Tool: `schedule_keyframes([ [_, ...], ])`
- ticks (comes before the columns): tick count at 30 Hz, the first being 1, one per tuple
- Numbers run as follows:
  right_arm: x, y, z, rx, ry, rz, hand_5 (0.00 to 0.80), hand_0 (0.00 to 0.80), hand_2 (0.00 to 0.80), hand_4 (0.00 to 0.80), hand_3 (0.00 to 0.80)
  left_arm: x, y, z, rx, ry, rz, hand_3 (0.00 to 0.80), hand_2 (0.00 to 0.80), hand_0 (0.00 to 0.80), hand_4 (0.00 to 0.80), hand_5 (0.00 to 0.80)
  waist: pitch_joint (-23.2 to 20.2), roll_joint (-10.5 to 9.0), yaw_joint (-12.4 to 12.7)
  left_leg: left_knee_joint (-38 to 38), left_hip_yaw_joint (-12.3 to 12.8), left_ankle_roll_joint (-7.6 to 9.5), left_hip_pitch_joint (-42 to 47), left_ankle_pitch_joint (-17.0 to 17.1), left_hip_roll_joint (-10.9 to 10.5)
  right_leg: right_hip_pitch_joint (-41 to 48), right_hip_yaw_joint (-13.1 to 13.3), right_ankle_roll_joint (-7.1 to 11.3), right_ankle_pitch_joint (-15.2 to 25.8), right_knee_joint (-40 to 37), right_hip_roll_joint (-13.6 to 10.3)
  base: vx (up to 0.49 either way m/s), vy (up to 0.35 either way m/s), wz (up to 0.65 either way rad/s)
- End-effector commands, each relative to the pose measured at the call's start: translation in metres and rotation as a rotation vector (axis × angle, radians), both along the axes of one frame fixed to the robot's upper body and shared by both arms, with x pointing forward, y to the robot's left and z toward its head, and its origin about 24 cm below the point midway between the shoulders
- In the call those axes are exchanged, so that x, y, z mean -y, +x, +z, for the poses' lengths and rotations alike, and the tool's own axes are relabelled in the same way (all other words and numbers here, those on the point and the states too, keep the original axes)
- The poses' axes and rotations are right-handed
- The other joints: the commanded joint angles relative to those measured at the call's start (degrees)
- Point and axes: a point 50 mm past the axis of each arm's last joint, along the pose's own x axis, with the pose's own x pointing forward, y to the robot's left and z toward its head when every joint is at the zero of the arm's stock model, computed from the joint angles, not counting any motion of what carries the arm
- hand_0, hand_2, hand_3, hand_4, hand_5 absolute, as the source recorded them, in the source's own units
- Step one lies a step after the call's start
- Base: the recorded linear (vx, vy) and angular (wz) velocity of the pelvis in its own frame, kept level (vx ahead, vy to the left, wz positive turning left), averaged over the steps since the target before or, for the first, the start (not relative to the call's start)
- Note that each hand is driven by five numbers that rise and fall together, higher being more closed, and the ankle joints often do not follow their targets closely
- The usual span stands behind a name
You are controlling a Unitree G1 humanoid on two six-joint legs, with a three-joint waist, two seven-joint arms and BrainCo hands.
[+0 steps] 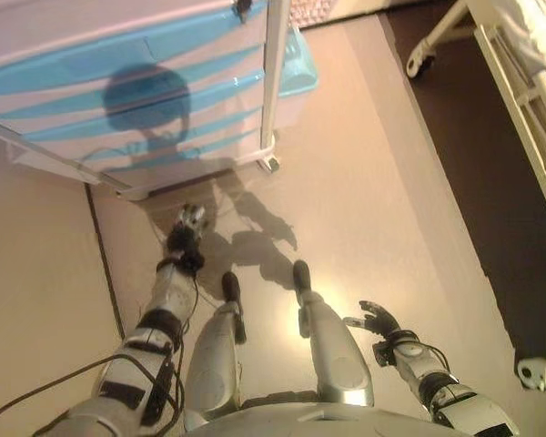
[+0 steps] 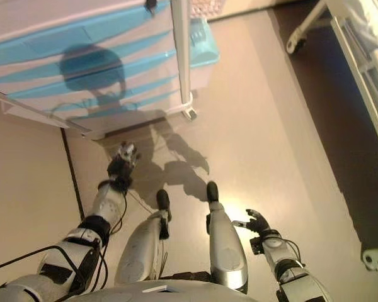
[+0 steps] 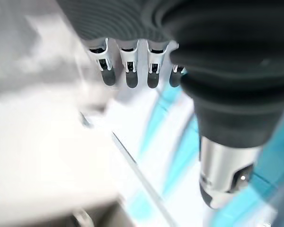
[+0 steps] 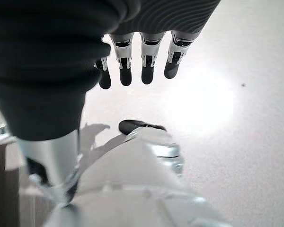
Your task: Open the drawer and pick up the medicine
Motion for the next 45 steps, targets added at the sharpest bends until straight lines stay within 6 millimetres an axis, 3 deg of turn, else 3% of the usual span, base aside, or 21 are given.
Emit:
schedule_keyframes([
  [1, 0.011, -0.016, -0.003, -0.006, -0.018, -0.027, 0.0, 0.0, 0.0, 0.0, 0.0, -0.016, 0.008, 0.041, 0.279, -0.128, 0.034, 0.0, 0.0, 0.0, 0.0, 0.0, -0.77, -1.16, -1.07, 4.63, 2.26, 4.86, -2.53, -7.97, -3.72, -5.38, -0.23, -1.46, -1.22, 5.99, 1.77, -0.033, 0.016, -0.09],
  [5, 0.011, -0.014, -0.002, 0.004, -0.023, -0.018, 0.0, 0.0, 0.0, 0.0, 0.0, -0.018, 0.022, 0.09, 0.545, -0.254, -0.006, 0.0, 0.0, 0.0, 0.0, 0.0, 0.32, -1.81, -1.83, 6.8, 2.22, 4.86, -4.68, -8.99, -3.45, -7.89, 0.35, -1.99, -1.39, 7.7, 2.7, 0.005, 0.02, -0.05],
  [6, 0.011, -0.014, -0.002, 0.005, -0.024, -0.015, 0.0, 0.0, 0.0, 0.0, 0.0, -0.02, 0.024, 0.102, 0.6, -0.272, -0.011, 0.0, 0.0, 0.0, 0.0, 0.0, 0.32, -1.55, -1.88, 7.39, 1.59, 4.71, -4.42, -10.92, -3.32, -7.84, 0.41, -1.82, -2.9, 8.49, 3.04, 0.1, 0.048, -0.02],
  [12, 0.013, -0.016, -0.002, 0.003, -0.024, 0.015, 0.0, 0.0, 0.0, 0.0, 0.0, -0.031, 0.033, 0.168, 0.853, -0.309, -0.036, 0.0, 0.0, 0.0, 0.0, 0.0, 0.61, -2.52, -2.94, 8.99, 1.68, 4.52, -5.72, -11.84, -2.87, -9.07, 0.93, -1.94, -2.5, 8.73, 3.56, 0.005, 0.002, 0.0],
  [13, 0.013, -0.016, -0.002, 0.004, -0.026, 0.02, 0.0, 0.0, 0.0, 0.0, 0.0, -0.033, 0.034, 0.177, 0.885, -0.306, -0.038, 0.0, 0.0, 0.0, 0.0, 0.0, 1.0, -2.97, -3.24, 9.23, 2.47, 4.62, -6.5, -10.46, -2.78, -9.6, 0.87, -2.18, -1.13, 8.34, 3.37, 0.0, 0.0, 0.0],
  [14, 0.012, -0.017, -0.002, 0.003, -0.026, 0.025, 0.0, 0.0, 0.0, 0.0, 0.0, -0.034, 0.033, 0.185, 0.92, -0.308, -0.04, 0.0, 0.0, 0.0, 0.0, 0.0, 0.82, -2.6, -3.17, 9.39, 1.77, 4.49, -5.88, -12.28, -2.7, -9.2, 0.93, -1.97, -2.58, 8.73, 3.61, 0.0, 0.0, 0.0],
  [17, 0.013, -0.019, -0.002, 0.002, -0.031, 0.034, 0.0, 0.0, 0.0, 0.0, 0.0, -0.037, 0.032, 0.202, 0.999, -0.32, -0.059, 0.0, 0.0, 0.0, 0.0, 0.0, 0.97, -2.57, -3.34, 9.64, 1.85, 4.43, -6.09, -12.53, -2.69, -9.24, 1.01, -2.09, -2.65, 8.63, 3.65, 0.013, 0.013, -0.03],
  [18, 0.014, -0.019, -0.002, 0.001, -0.032, 0.037, 0.0, 0.0, 0.0, 0.0, 0.0, -0.038, 0.032, 0.204, 1.013, -0.329, -0.063, 0.0, 0.0, 0.0, 0.0, 0.0, 1.01, -2.98, -3.57, 9.55, 2.64, 4.54, -6.83, -10.87, -2.73, -9.78, 0.97, -2.36, -1.16, 8.1, 3.33, 0.0, 0.0, 0.0],
  [20, 0.011, -0.02, -0.003, 0.002, -0.028, 0.046, 0.0, 0.0, 0.0, 0.0, 0.0, -0.037, 0.029, 0.218, 1.08, -0.331, -0.081, 0.0, 0.0, 0.0, 0.0, 0.0, 0.97, -2.6, -3.34, 9.4, 1.71, 4.42, -6.17, -12.41, -2.96, -9.28, 1.17, -2.14, -2.39, 8.32, 3.71, 0.057, 0.017, -0.02],
  [31, 0.007, -0.02, -0.004, -0.003, -0.008, 0.056, 0.0, 0.0, 0.0, 0.0, 0.0, -0.038, 0.022, 0.246, 1.191, -0.283, -0.136, 0.0, 0.0, 0.0, 0.0, 0.0, 0.98, -2.69, -2.91, 7.81, 1.58, 4.81, -4.92, -12.27, -3.49, -8.09, 1.27, -2.05, -2.14, 7.3, 3.98, 0.006, -0.006, 0.0],
  [34, 0.005, -0.019, -0.003, -0.002, -0.002, 0.059, 0.0, 0.0, 0.0, 0.0, 0.0, -0.04, 0.024, 0.25, 1.122, -0.236, -0.097, 0.0, 0.0, 0.0, 0.0, 0.0, 0.97, -2.93, -2.75, 7.51, 1.58, 4.82, -4.57, -12.21, -3.39, -7.6, 1.06, -1.93, -2.1, 7.1, 4.0, -0.025, -0.055, 0.03],
  [35, 0.006, -0.019, -0.003, -0.002, 0.0, 0.06, 0.0, 0.0, 0.0, 0.0, 0.0, -0.042, 0.027, 0.249, 1.067, -0.219, -0.071, 0.0, 0.0, 0.0, 0.0, 0.0, 1.01, -3.4, -2.94, 7.41, 2.26, 4.85, -5.28, -10.54, -3.39, -8.02, 0.98, -2.15, -0.67, 6.59, 3.72, -0.091, -0.078, 0.03],
  [42, 0.001, -0.013, -0.001, 0.011, 0.017, 0.055, 0.0, 0.0, 0.0, 0.0, 0.0, -0.061, 0.04, 0.204, 0.746, -0.21, 0.024, 0.0, 0.0, 0.0, 0.0, 0.0, 1.01, -3.42, -2.39, 6.76, 1.61, 4.87, -5.29, -10.05, -3.63, -7.54, 0.13, -2.13, -0.94, 6.25, 3.48, -0.01, -0.047, 0.02],
  [45, -0.003, -0.01, 0.0, 0.016, 0.028, 0.05, 0.0, 0.0, 0.0, 0.0, 0.0, -0.057, 0.043, 0.18, 0.644, -0.205, 0.017, 0.0, 0.0, 0.0, 0.0, 0.0, 1.01, -3.48, -2.17, 6.29, 1.39, 4.85, -5.22, -9.8, -3.81, -7.4, -0.03, -2.09, -0.94, 5.96, 3.51, 0.01, -0.036, 0.02],
])
